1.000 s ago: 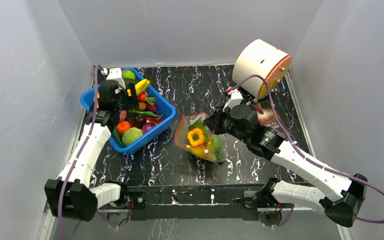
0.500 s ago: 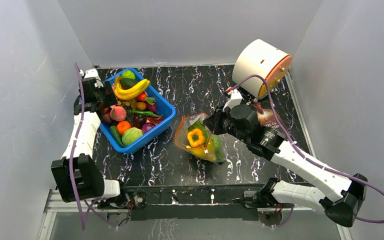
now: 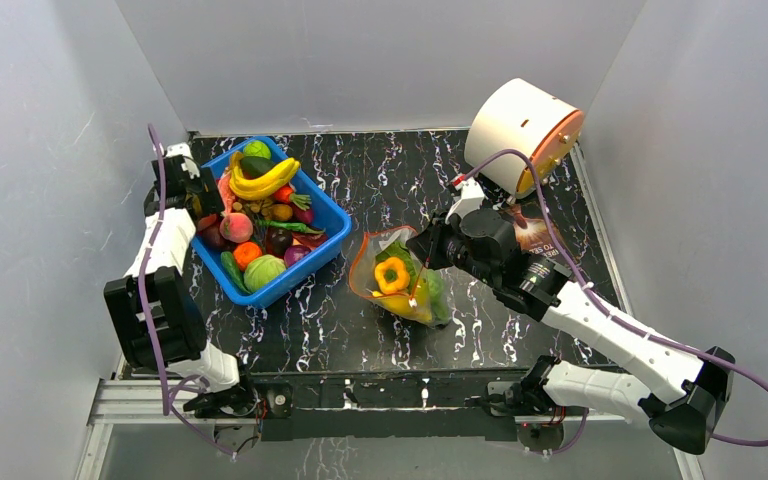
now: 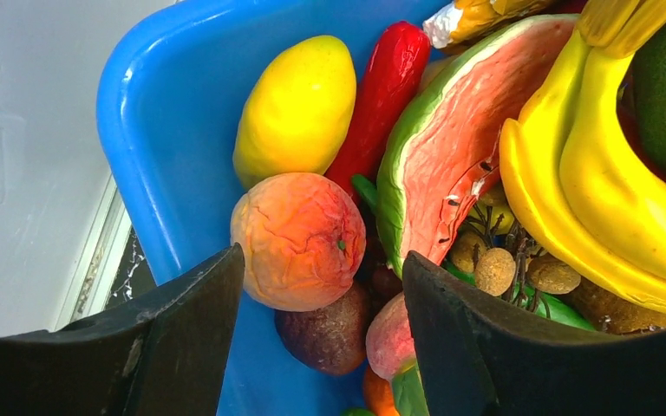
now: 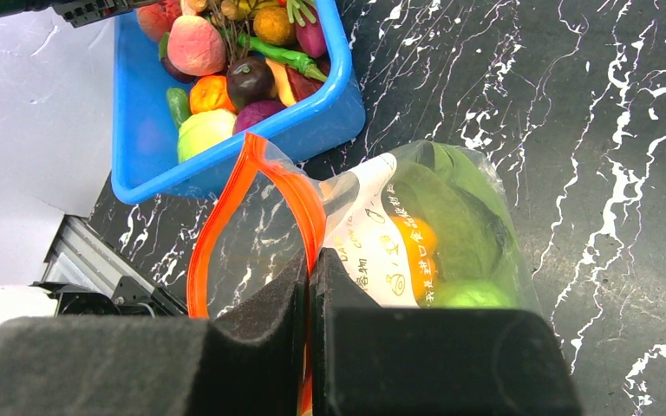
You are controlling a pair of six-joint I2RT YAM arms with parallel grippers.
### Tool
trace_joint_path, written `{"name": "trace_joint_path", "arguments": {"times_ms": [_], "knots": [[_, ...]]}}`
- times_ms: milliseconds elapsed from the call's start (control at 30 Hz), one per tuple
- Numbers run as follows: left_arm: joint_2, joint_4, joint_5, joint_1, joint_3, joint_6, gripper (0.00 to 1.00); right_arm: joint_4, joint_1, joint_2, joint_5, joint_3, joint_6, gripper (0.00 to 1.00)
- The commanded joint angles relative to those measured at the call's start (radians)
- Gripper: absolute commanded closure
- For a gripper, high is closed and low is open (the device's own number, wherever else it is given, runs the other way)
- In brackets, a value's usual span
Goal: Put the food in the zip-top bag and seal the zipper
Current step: Pick up the fake fruit from the bin.
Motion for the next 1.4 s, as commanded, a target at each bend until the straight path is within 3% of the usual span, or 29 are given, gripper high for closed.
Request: {"name": "trace_joint_path", "arguments": {"times_ms": [0, 267, 533, 700, 1200, 1367], "knots": [[0.005, 0.037, -0.022, 0.002, 0.02, 0.037, 0.35, 0.1, -0.002, -0.02, 0.002, 0.002, -0.01, 1.0], [0.094, 0.035, -0.092, 0.002, 0.054, 0.072, 0.37, 0.085, -0.002, -0.033, 0.007, 0.01, -0.011, 1.0], [0.137, 0.03, -0.09, 0.002, 0.076, 0.081, 0.47, 0.07, -0.003, -0.059, 0.022, 0.007, -0.011, 1.0], [0.125, -0.014, -0.103, 0.002, 0.095, 0.085, 0.35, 0.071, -0.002, -0.064, 0.027, 0.009, -0.011, 1.0], [0.164, -0.052, -0.126, 0.002, 0.063, 0.101, 0.37, 0.073, -0.002, -0.061, 0.027, 0.027, -0.02, 1.0], [0.178, -0.063, -0.126, 0.002, 0.082, 0.111, 0.48, 0.071, -0.002, -0.064, 0.033, 0.03, -0.023, 1.0]]}}
